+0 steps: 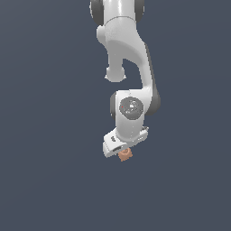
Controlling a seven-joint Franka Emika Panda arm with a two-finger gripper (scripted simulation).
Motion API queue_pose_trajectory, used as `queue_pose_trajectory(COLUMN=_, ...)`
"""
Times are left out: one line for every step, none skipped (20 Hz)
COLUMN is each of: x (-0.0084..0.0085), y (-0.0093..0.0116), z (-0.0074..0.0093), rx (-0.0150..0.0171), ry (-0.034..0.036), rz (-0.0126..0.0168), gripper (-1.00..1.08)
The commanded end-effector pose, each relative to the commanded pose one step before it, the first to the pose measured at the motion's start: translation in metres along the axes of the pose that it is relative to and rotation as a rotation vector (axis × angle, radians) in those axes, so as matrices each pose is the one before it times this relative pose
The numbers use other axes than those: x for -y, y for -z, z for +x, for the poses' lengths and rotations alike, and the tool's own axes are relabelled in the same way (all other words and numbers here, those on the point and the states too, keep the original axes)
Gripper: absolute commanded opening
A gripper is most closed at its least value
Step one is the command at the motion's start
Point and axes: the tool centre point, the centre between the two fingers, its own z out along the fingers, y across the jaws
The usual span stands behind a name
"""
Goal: Pick up the object and move it to a goal position.
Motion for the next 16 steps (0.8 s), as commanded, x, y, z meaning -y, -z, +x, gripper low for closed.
queue_pose_trajectory(x=0.00045, y=-0.01136, z=-0.00054, rx=0.00131, ry=0.00129, rz=0.00055, gripper=1.0)
queue_pose_trajectory(x=0.00014, y=-0.00599, z=-0.00009, rx=-0.00008, ry=0.00069, rz=-0.00003, gripper=1.0)
queue_pose_trajectory(x=0.0, y=-0.00628, z=-0.00016, rx=-0.00005, ry=0.00048, rz=-0.00002, gripper=1.0)
queue_pose_trajectory(x=0.00017, y=-0.00542, z=-0.00007, rx=-0.00008, ry=0.00069, rz=-0.00003, gripper=1.0)
queue_pose_trajectory(x=0.00007, y=-0.00454, z=-0.00005, rx=-0.00006, ry=0.00048, rz=-0.00002, gripper=1.0)
queue_pose_trajectory(x=0.0001, y=-0.00364, z=0.00004, rx=-0.00006, ry=0.00048, rz=-0.00002, gripper=1.0)
queue_pose_trajectory(x=-0.0002, y=-0.00278, z=0.00002, rx=0.0, ry=0.0, rz=0.0, gripper=1.0)
queue_pose_trajectory(x=-0.00018, y=-0.00188, z=0.00014, rx=0.0, ry=0.0, rz=0.0, gripper=1.0)
queue_pose_trajectory(x=0.00015, y=-0.00092, z=0.00039, rx=-0.00007, ry=0.00048, rz=-0.00004, gripper=1.0)
queue_pose_trajectory(x=-0.00015, y=-0.00008, z=0.00039, rx=0.0, ry=0.0, rz=0.0, gripper=1.0)
queue_pose_trajectory(x=-0.00011, y=0.00058, z=0.0004, rx=0.0, ry=0.0, rz=0.0, gripper=1.0)
queue_pose_trajectory(x=-0.00003, y=0.00028, z=0.00013, rx=0.0, ry=0.0, rz=0.0, gripper=1.0)
queue_pose_trajectory(x=0.0, y=0.0, z=0.0, rx=0.0, ry=0.0, rz=0.0, gripper=-1.0)
queue_pose_trajectory(x=0.0, y=0.0, z=0.0, rx=0.0, ry=0.0, rz=0.0, gripper=-1.0)
queue_pose_trajectory(x=0.0, y=0.0, z=0.0, rx=0.0, ry=0.0, rz=0.0, gripper=-1.0)
queue_pose_trajectory(x=0.0, y=0.0, z=0.0, rx=0.0, ry=0.0, rz=0.0, gripper=-1.0)
